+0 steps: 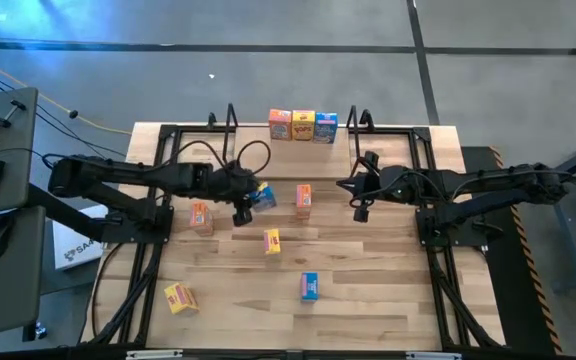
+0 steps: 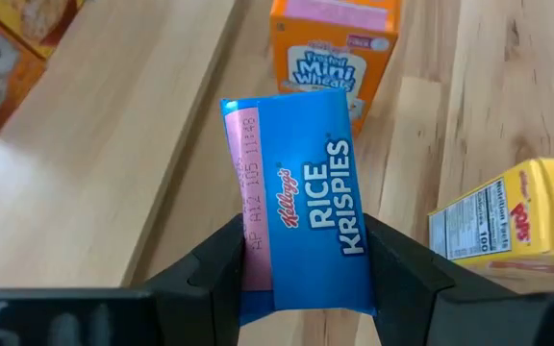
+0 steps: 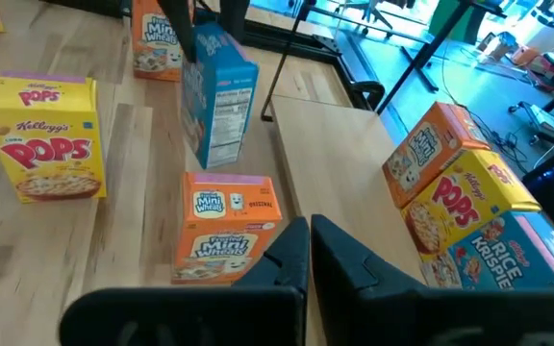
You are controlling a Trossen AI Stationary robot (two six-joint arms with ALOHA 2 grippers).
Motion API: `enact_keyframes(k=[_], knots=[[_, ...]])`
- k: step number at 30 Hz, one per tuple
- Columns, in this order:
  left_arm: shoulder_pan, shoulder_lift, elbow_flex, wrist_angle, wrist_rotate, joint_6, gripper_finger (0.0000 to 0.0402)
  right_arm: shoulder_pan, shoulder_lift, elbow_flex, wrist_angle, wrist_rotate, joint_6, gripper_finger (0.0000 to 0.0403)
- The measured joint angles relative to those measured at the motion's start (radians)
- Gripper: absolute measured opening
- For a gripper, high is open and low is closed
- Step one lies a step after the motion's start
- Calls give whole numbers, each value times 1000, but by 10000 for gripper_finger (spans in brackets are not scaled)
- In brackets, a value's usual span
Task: Stack cereal on shelf
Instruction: Put the top blue cereal box aligned with the other blue cereal box on the shelf
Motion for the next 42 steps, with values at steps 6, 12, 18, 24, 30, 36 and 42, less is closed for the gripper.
enact_keyframes(k=[6, 12, 18, 24, 30, 36, 42], knots=[[0, 0, -80, 126, 8, 7, 156, 0, 2, 0, 0, -4, 21, 0], [2, 19, -117, 176, 33, 18, 156, 0, 4, 0, 33, -14, 22, 0], [2, 89, -119, 242, 52, 51, 156, 0, 4, 0, 65, -29, 20, 0], [2, 124, -116, 296, 70, 69, 156, 0, 4, 0, 65, -29, 22, 0], [0, 99, -120, 291, 106, 67, 164, 0, 4, 0, 67, -29, 24, 0], [2, 92, -120, 276, 104, 39, 166, 0, 4, 0, 76, -29, 25, 0], [2, 92, -120, 262, 107, 1, 166, 0, 4, 0, 82, -29, 25, 0]])
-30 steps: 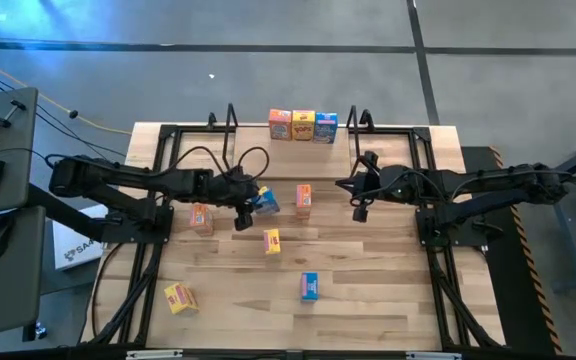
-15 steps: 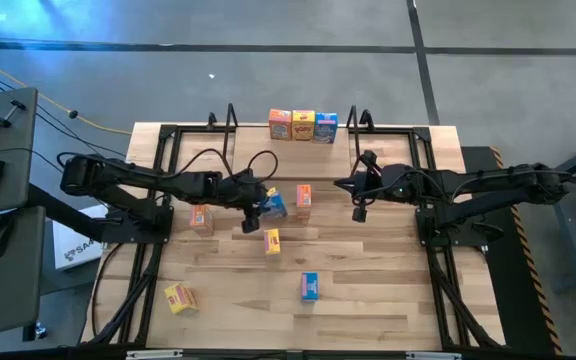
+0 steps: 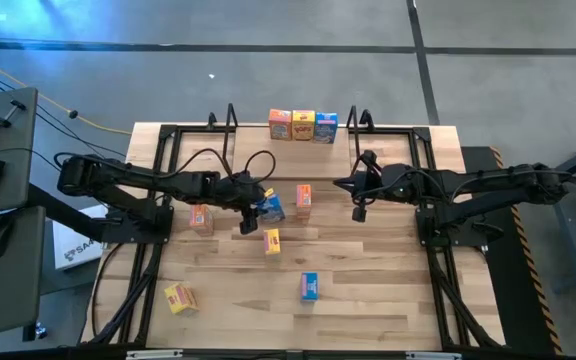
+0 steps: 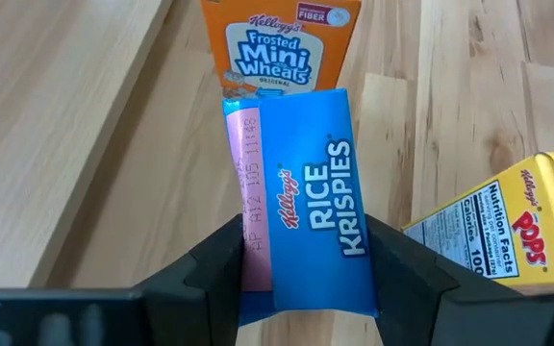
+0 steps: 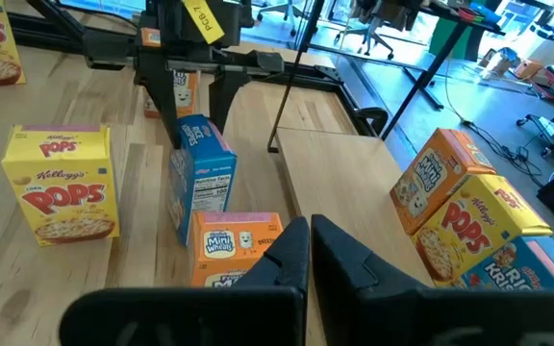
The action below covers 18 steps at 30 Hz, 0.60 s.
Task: Stack cereal on shelf
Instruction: Put the top blue cereal box aligned with the other blue cereal box on the shelf
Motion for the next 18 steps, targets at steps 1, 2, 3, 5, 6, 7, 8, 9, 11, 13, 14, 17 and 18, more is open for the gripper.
enact_keyframes(k=[1, 2, 3, 5, 6, 7, 8, 9, 11, 13, 14, 17, 18], knots=[[-1, 0, 0, 0, 0, 0, 166, 0, 0, 0, 2, 0, 0, 0], [-1, 0, 0, 0, 0, 0, 166, 0, 0, 0, 4, 0, 0, 0], [-1, 0, 0, 0, 0, -1, 166, 0, 0, 0, 7, 0, 0, 0], [-1, 0, 0, 1, -1, -8, 166, 0, 0, 0, 9, 0, 0, 0], [-1, 0, 0, 2, -1, -16, 167, 0, 0, 0, 13, 0, 0, 0], [-1, 0, 1, 2, 0, -23, 169, 0, 0, 0, 17, 0, 0, 0], [-1, 0, 5, -3, -1, -27, 173, 0, 0, 0, 20, 0, 0, 0], [-1, 0, 10, -4, -4, -27, 179, 0, 0, 0, 22, 0, 0, 0], [-1, 0, 24, -1, -7, -26, 196, 0, 0, 0, 24, 0, 0, 0], [-1, 0, 35, -1, -7, -18, 217, 0, 0, 0, 23, 0, 2, 0], [-1, 0, 41, -3, -8, -10, 226, 0, 0, 0, 23, 0, 7, 0], [-1, 0, 59, -5, -8, 0, 247, 0, 0, 0, 23, 0, 20, 0], [-1, 0, 66, -7, -8, 6, 250, 0, 0, 0, 23, 0, 23, 0]])
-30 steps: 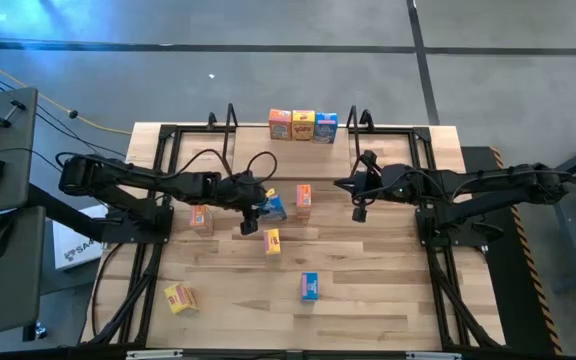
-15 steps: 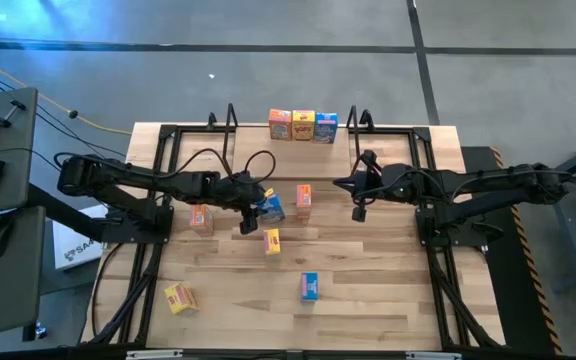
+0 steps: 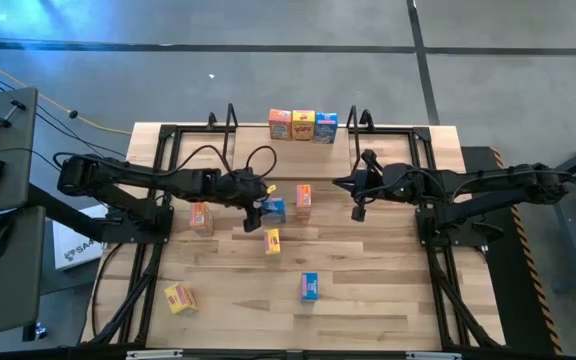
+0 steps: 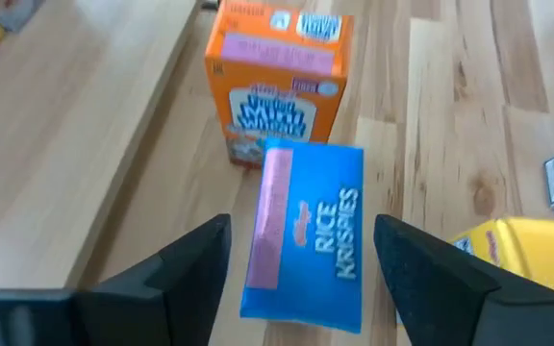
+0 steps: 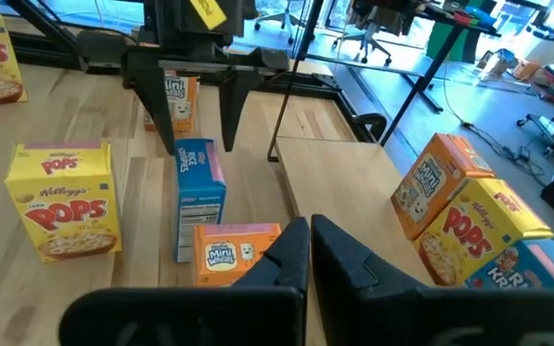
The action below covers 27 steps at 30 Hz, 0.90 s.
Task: Stack cereal on shelf
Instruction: Put the top blue cereal box aligned with the other blue cereal box on the shelf
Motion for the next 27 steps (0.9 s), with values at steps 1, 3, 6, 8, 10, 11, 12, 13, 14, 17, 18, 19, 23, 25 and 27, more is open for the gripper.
enact_keyframes(k=[1, 3, 6, 8, 10, 11, 12, 13, 14, 17, 18, 19, 23, 25, 27], knots=[[0, 0, 7, -4, 1, 7, 252, 0, 0, 0, 0, 0, 1, 1], [0, 0, 26, -34, 5, 37, 252, 0, 0, 0, 0, 6, 2, 7], [-8, -39, 42, -66, 3, 80, 248, 0, 0, 0, 13, 20, 22, 28], [-17, -89, 42, -50, 4, 109, 242, 0, 1, 0, 29, 11, 28, 51], [-20, -150, 24, -24, 24, 123, 232, 0, 17, 1, 70, 6, 27, 79], [-19, -182, 7, -6, 44, 120, 226, 0, 25, 1, 80, 1, 28, 94], [-16, -212, -12, 16, 61, 110, 219, 1, 39, 2, 98, -8, 28, 109], [-13, -244, -35, 36, 69, 100, 212, 1, 58, 10, 117, -26, 29, 126], [-12, -281, -62, 54, 74, 88, 204, 1, 77, 18, 122, -36, 30, 142], [-12, -382, -144, 124, 69, 55, 181, 1, 159, 65, 124, -64, 51, 192], [-12, -415, -172, 137, 55, 48, 174, 1, 190, 85, 126, -72, 54, 208], [-12, -443, -196, 166, 47, 43, 168, 1, 222, 107, 128, -79, 60, 223], [-12, -563, -305, 252, 21, 23, 147, 1, 353, 207, 94, -145, 99, 265], [-12, -610, -355, 295, 12, 20, 140, -4, 420, 267, 73, -174, 115, 276], [-12, -653, -398, 317, 4, 19, 134, -11, 482, 330, 15, -206, 138, 280]])
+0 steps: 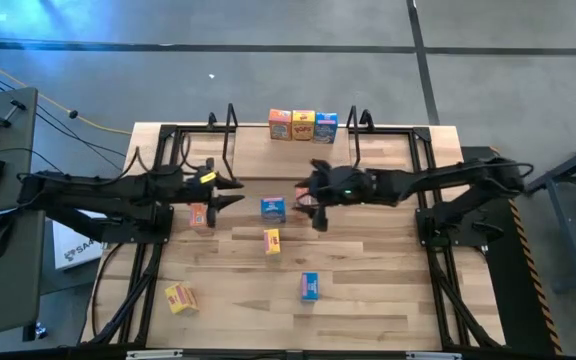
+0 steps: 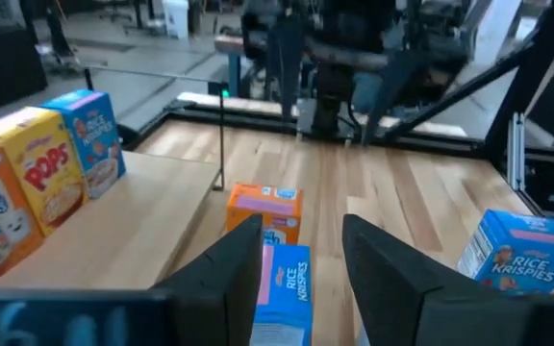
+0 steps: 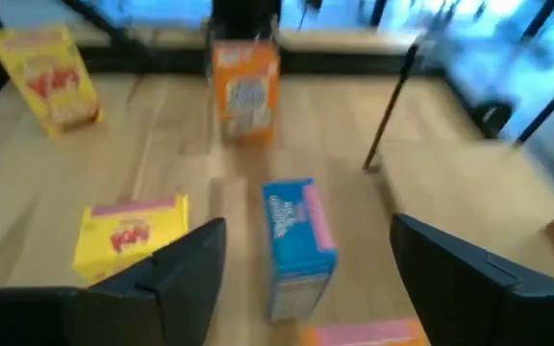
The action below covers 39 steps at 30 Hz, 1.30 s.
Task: Stack cereal on shelf
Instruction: Put the top blue cereal box aligned with the other blue cereal box on the shelf
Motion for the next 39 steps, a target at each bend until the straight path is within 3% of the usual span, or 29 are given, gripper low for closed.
enact_keyframes(k=[6, 17, 28, 39], knots=[[5, -83, -90, 45, -19, -1, 124, -22, 184, 195, -157, -83, 17, 281], [48, -107, -170, 72, -27, -1, 121, -44, 416, 454, -370, -92, -42, 281], [54, -107, -199, 87, -27, 0, 121, -75, 472, 481, -414, -148, -14, 263], [54, -107, -199, 88, -28, 1, 121, -83, 499, 480, -415, -178, -9, 182]])
